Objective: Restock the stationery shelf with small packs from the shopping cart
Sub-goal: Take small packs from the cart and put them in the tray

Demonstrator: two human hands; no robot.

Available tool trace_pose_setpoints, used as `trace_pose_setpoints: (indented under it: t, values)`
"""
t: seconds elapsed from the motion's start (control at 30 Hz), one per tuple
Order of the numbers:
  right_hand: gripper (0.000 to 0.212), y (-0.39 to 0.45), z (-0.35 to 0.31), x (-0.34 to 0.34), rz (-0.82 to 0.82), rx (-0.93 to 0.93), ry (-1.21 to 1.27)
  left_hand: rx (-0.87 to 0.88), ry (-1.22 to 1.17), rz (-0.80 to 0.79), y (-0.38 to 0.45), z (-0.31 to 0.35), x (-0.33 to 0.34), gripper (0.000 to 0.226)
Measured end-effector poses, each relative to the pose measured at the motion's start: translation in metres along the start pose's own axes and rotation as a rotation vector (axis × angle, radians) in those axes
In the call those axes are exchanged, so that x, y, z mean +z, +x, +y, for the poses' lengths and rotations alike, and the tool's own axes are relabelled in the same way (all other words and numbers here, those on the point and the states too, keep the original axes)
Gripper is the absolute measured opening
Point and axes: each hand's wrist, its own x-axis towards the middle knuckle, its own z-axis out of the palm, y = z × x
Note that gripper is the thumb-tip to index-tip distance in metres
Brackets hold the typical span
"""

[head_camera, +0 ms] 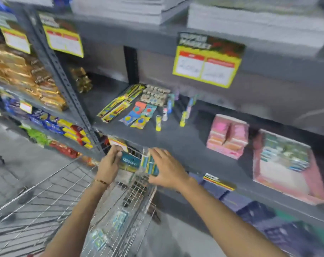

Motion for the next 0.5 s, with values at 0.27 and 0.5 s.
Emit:
trace_pose_setpoints:
  t: [0.27,0.5]
  values:
    - [0.082,-0.09,0.081,-0.113,0.299,0.261,-0.053,0.242,-0.205,-0.107,0.013,0.148,0.079,0.011]
    - [0.085,-0.173,0.178,-0.158,0.246,0.53,0.022,-0.159,-0.605,-0.431,0.001,0.254,0.194,0.041]
